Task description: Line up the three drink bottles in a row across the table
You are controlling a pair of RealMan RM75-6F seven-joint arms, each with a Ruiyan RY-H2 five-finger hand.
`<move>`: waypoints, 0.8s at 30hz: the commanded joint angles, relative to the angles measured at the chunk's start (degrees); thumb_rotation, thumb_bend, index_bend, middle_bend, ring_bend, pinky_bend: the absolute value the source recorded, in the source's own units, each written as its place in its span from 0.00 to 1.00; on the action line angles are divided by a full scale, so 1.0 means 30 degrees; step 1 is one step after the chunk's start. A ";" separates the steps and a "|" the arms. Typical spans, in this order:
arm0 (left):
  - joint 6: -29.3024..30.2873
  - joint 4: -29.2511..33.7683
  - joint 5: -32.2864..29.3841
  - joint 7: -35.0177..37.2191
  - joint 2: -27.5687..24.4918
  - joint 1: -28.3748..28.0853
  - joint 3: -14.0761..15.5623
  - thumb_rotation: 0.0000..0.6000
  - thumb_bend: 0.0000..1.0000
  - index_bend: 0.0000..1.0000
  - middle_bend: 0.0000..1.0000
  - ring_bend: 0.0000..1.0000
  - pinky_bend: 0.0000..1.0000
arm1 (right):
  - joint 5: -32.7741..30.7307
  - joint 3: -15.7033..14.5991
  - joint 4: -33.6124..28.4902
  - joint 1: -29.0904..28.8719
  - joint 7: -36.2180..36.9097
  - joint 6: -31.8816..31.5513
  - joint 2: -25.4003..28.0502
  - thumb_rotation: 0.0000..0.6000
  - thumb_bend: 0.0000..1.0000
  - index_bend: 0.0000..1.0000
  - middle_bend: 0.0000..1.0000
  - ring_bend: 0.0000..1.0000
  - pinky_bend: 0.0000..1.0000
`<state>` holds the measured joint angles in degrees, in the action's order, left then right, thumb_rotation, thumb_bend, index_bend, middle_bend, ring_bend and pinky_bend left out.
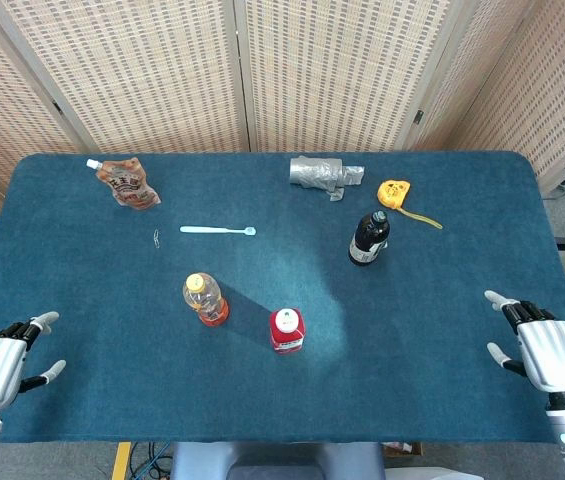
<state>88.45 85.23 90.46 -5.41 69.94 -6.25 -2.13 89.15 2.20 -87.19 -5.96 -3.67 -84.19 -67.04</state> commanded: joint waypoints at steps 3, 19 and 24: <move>0.0033 0.0047 -0.0022 0.0065 -0.0067 0.0025 0.0002 1.00 0.11 0.50 0.45 0.45 0.63 | 0.0068 -0.0025 0.0111 -0.0036 0.0014 -0.0002 -0.0142 1.00 0.23 0.24 0.35 0.32 0.52; -0.0233 0.0211 -0.0152 0.0109 -0.0163 -0.0016 0.0085 1.00 0.11 0.50 0.45 0.45 0.64 | -0.0405 0.1150 0.0428 -0.1380 0.4935 0.0950 -0.0490 1.00 0.20 0.24 0.21 0.18 0.35; -0.0168 0.0346 -0.0222 0.0198 -0.0289 0.0021 0.0042 1.00 0.11 0.50 0.45 0.45 0.64 | -0.1324 0.2042 0.0202 -0.2382 0.4998 0.2027 -0.0713 1.00 0.18 0.23 0.18 0.17 0.33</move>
<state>87.94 86.26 89.80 -4.81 69.08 -6.20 -2.00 86.01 7.51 -86.42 -12.32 11.60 -78.92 -68.76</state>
